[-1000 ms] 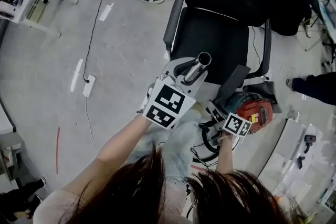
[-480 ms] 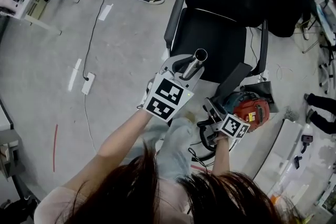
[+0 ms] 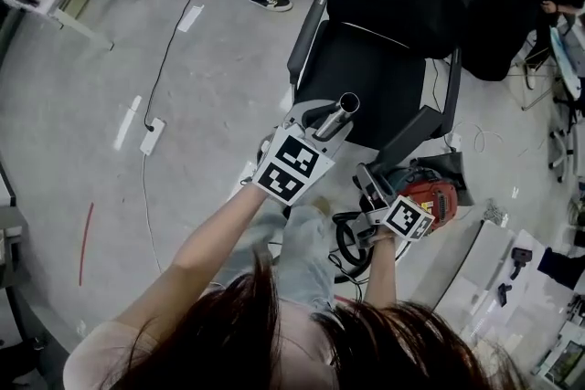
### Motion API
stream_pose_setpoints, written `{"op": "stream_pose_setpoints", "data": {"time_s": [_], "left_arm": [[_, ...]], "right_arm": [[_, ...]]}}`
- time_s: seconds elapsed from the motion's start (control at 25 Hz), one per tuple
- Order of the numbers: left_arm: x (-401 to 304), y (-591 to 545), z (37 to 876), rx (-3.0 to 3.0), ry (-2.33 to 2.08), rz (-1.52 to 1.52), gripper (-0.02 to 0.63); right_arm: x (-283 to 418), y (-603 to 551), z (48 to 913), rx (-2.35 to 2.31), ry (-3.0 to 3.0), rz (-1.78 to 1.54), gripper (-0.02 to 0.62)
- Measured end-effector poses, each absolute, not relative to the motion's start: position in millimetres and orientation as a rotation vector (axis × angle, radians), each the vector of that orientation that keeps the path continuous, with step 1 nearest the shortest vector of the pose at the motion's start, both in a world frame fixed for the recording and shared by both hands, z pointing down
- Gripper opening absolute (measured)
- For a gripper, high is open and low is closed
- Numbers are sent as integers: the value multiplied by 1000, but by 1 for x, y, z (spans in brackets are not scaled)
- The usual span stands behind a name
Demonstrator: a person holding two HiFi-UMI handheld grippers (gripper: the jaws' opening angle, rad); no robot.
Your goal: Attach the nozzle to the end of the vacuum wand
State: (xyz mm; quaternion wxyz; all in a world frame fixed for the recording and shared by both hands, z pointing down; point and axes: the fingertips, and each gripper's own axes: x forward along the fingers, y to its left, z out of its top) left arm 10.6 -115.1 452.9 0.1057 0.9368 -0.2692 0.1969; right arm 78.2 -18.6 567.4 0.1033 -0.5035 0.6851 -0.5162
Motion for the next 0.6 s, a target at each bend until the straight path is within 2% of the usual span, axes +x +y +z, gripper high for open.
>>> {"op": "stream_pose_setpoints", "data": {"time_s": [0.6], "left_arm": [[29, -87, 453, 2763, -811, 582, 150]], "right_arm": [[109, -17, 516, -1405, 2015, -1450, 179]]}}
